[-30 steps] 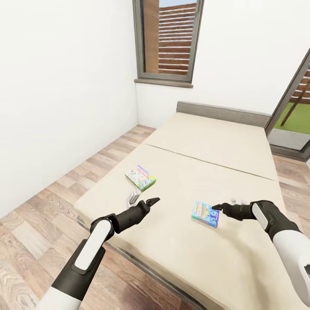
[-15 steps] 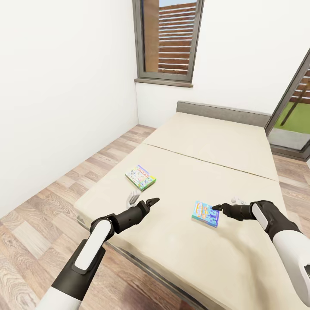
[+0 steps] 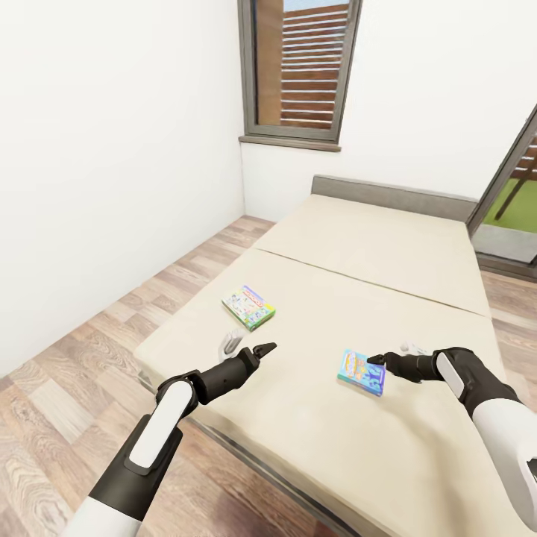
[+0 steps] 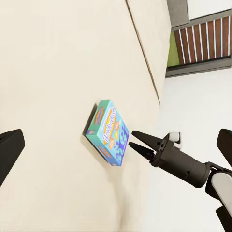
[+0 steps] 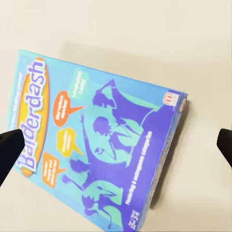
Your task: Put all the toys in the child's room - the three board games (two on the bed and one on the table), the two jigsaw puzzles on the table, and the tennis ball on the table - inside the toy box on the table in the child's room.
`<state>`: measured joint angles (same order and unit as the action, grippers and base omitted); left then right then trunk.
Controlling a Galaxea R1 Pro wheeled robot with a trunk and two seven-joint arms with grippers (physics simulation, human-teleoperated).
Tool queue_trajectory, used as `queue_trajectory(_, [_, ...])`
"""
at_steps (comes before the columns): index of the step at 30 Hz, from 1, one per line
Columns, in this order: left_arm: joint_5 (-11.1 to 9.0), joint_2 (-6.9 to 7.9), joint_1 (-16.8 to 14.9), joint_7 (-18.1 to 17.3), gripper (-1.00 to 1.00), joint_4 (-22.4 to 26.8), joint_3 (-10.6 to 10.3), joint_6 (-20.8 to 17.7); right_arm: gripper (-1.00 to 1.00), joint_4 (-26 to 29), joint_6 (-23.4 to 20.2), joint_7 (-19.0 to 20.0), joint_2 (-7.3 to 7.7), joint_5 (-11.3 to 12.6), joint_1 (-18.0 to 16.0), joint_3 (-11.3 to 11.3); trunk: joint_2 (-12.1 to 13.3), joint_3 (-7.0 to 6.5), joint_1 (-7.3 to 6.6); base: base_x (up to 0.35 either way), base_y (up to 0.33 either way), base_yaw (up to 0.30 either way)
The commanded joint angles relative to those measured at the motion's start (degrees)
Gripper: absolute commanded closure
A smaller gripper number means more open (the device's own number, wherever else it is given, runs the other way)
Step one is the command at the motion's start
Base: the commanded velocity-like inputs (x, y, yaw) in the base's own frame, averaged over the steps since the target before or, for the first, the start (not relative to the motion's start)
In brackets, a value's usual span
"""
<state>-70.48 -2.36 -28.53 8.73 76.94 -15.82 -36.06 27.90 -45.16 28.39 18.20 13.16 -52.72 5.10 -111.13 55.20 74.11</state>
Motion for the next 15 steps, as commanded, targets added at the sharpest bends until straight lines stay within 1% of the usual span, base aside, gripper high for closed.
queue_trajectory(1, [-0.59, -0.02, -0.04, 0.52, -1.00, 0.05, 0.00, -0.15, -1.00, 0.05, -0.37, 0.18, -0.01, -0.06, -0.01, 0.26, -0.02, 0.05, -0.01, 0.000, 0.000, 0.217])
queue_trajectory(11, [-0.54, -0.02, -0.04, 0.59, -1.00, 0.05, 0.00, -0.15, -1.00, 0.05, -0.36, 0.18, -0.01, -0.06, -0.01, 0.29, -0.02, 0.05, -0.01, 0.000, 0.000, 0.253])
queue_trajectory(15, [-0.51, -0.02, -0.04, 0.64, -1.00, 0.01, 0.00, -0.15, -1.00, 0.05, -0.36, 0.23, 0.03, -0.06, -0.01, 0.32, -0.02, 0.05, -0.01, 0.000, 0.000, 0.143])
